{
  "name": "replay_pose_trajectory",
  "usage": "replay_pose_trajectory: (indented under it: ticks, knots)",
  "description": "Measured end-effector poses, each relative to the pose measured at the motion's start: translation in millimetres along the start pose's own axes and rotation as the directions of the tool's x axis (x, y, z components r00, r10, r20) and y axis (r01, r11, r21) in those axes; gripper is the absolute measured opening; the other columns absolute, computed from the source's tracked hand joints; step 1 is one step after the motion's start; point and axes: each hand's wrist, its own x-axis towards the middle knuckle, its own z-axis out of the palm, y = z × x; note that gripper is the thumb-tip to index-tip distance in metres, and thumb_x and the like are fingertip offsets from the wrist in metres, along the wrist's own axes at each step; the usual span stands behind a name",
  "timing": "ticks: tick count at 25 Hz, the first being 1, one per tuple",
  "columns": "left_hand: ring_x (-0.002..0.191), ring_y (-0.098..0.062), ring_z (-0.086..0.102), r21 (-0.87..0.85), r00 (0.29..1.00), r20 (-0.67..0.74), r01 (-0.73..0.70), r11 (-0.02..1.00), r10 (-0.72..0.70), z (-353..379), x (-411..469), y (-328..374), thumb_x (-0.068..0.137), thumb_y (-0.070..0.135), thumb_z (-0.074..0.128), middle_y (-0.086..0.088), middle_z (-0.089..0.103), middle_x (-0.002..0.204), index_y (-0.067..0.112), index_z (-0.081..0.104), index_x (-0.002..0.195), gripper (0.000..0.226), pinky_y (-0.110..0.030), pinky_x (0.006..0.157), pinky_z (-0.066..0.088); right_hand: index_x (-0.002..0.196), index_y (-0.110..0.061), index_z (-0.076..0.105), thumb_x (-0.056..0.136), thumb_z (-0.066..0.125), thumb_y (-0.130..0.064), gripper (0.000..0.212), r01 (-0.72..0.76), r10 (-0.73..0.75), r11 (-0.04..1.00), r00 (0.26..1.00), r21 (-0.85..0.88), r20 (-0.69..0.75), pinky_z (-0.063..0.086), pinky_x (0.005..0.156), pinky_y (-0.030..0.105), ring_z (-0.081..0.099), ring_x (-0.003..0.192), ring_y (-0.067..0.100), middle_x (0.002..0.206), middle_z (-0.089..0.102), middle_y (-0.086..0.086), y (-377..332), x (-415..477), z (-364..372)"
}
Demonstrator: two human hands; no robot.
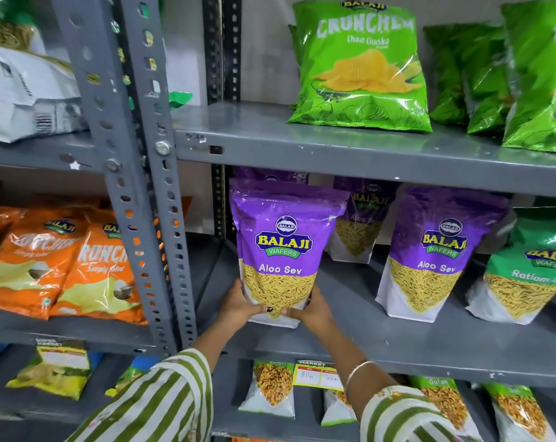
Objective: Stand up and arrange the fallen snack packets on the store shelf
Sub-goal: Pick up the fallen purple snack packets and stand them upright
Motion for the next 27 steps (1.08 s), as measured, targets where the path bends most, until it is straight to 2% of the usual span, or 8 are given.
replay_pose_trajectory:
  ticks: [3,5,7,10,12,14,21,27]
  knots:
    - [0.114,-0.029,0.057,-0.022,1.0,-0.009,-0.005,1.0,0.005,-15.2,-4.8,-8.4,0.064,-0.001,0.079,-0.019,0.06,0.126,0.015,0.04,0.102,0.056,-0.031,0.088,0.044,0.131,-0.005,0.038,0.055,0.087,-0.014,0.091,0.013,-0.014,1.0,0.998,0.006,0.06,0.046,0.09,0.031,0.052,0.12,0.029,0.132,0.055,0.015,-12.4,-13.9,12.9]
    - [0.114,-0.03,0.057,-0.044,1.0,0.002,0.005,0.999,-0.005,-21.7,-3.7,-12.3,0.062,0.0,0.081,-0.019,0.059,0.125,0.014,0.041,0.103,0.059,-0.035,0.091,0.046,0.131,-0.005,0.034,0.051,0.088,-0.013,0.097,0.031,-0.043,0.974,0.998,0.223,0.046,0.057,0.077,0.022,0.059,0.106,0.025,0.126,0.058,0.013,-44.0,-16.0,7.6]
    - [0.11,-0.027,0.057,-0.057,1.0,0.016,0.012,0.998,-0.012,-25.5,-4.7,-11.9,0.061,0.001,0.082,-0.018,0.06,0.125,0.01,0.044,0.109,0.062,-0.036,0.091,0.047,0.132,-0.004,0.031,0.061,0.083,-0.004,0.087,0.211,-0.153,0.895,0.973,0.392,-0.174,0.057,0.078,0.02,0.061,0.099,0.023,0.117,0.06,0.007,-98.7,-16.1,-6.0]
    - [0.11,-0.028,0.058,-0.063,1.0,0.005,0.009,0.998,-0.009,-25.3,-6.2,-11.2,0.061,-0.001,0.081,-0.018,0.062,0.123,0.009,0.047,0.113,0.063,-0.035,0.092,0.046,0.127,-0.001,0.045,0.069,0.078,-0.03,0.073,0.355,-0.383,0.923,0.821,-0.146,-0.424,0.044,0.099,0.033,0.055,0.117,0.029,0.126,0.059,0.017,-186.4,-23.9,-26.9]
    - [0.107,-0.027,0.058,-0.02,1.0,-0.001,0.023,1.0,-0.023,-25.6,-8.3,-9.2,0.063,0.004,0.081,-0.014,0.062,0.116,0.014,0.042,0.104,0.058,-0.032,0.089,0.046,0.128,-0.007,0.052,0.081,0.062,-0.043,0.06,0.236,-0.414,0.788,0.887,-0.569,-0.205,0.039,0.103,0.034,0.047,0.127,0.032,0.137,0.053,0.017,-219.4,-25.2,-25.6]
    - [0.107,-0.028,0.056,0.045,0.999,-0.008,0.035,0.998,-0.034,-26.0,-9.4,-7.7,0.064,0.009,0.081,-0.014,0.06,0.115,0.016,0.037,0.1,0.057,-0.031,0.087,0.045,0.131,-0.017,0.051,0.087,0.052,-0.043,0.051,0.237,-0.307,0.663,0.951,-0.71,0.031,0.038,0.105,0.034,0.045,0.13,0.03,0.143,0.048,0.01,-232.0,-18.2,-16.3]
    - [0.117,-0.029,0.054,0.113,0.999,0.003,0.041,0.993,-0.042,-26.0,-7.1,-7.1,0.063,0.018,0.083,-0.014,0.058,0.127,0.009,0.043,0.111,0.063,-0.033,0.096,0.045,0.132,-0.02,0.048,0.088,0.05,-0.042,0.049,0.257,-0.437,0.705,0.891,-0.661,-0.119,0.029,0.11,0.037,0.037,0.135,0.031,0.146,0.043,0.011,-227.6,-17.9,-8.6]
    - [0.121,-0.028,0.051,0.003,0.995,0.096,0.033,0.999,-0.033,-34.0,-7.3,-15.2,0.054,0.016,0.088,-0.011,0.054,0.131,0.007,0.037,0.127,0.09,-0.039,0.102,0.044,0.142,0.0,0.02,0.053,0.08,-0.051,0.119,0.325,-0.411,0.909,0.796,-0.259,-0.444,0.016,0.117,0.046,0.023,0.14,0.034,0.149,0.029,0.022,-130.2,-22.1,-18.2]
